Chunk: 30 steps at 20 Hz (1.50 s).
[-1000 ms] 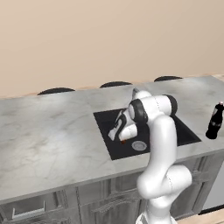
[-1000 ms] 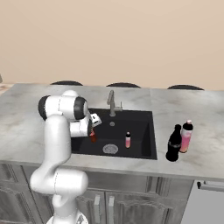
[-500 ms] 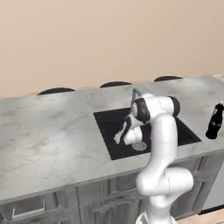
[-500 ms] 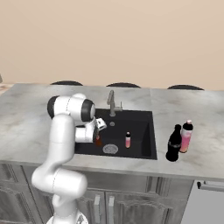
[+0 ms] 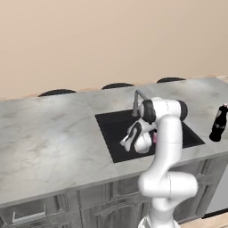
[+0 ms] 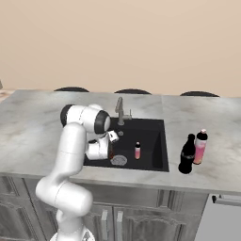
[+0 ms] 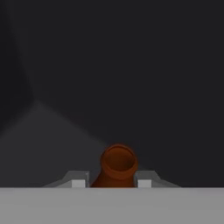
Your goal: Place the large bottle from the dining counter next to the other large bottle outside the sink, and place the small bottle from the dining counter next to the other small bottle inside the sink.
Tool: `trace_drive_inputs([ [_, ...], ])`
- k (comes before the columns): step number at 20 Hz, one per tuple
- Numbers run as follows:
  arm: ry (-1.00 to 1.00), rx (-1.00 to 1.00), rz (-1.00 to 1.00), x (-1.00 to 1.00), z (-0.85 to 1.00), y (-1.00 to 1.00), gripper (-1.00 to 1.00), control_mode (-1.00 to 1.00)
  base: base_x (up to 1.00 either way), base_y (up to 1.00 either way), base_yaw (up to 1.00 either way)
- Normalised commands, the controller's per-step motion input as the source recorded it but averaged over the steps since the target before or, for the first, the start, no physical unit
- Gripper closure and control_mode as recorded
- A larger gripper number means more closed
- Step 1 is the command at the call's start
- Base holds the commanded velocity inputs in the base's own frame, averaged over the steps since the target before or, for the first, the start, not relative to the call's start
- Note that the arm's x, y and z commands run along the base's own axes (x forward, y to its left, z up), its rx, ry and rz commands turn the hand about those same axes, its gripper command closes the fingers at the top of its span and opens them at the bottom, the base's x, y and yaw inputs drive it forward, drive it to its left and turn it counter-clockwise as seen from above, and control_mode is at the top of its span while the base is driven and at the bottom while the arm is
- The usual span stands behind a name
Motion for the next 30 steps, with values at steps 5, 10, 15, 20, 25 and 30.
trace_drive_inputs([
  [5, -0.09, 0.15, 0.06, 0.0, 0.0, 0.0, 1.0, -1.0, 0.0, 0.0, 0.0],
  [10, -0.08, 0.17, 0.06, 0.0, 0.0, 0.0, 1.0, -1.0, 0.0, 0.0, 0.0],
  [15, -0.05, 0.19, 0.05, 0.0, 0.0, 0.0, 1.0, -1.0, 0.0, 0.0, 0.0],
  [20, -0.02, 0.15, 0.05, 0.0, -0.03, 0.0, 1.0, -1.0, 0.0, 0.0, 0.0],
  [25, 0.0, 0.13, 0.06, 0.08, -0.21, 0.0, 1.0, -1.0, 0.0, 0.0, 0.0],
  [30, 0.0, 0.1, 0.05, 0.09, -0.14, 0.0, -1.0, -1.0, 0.0, 0.0, 0.0],
])
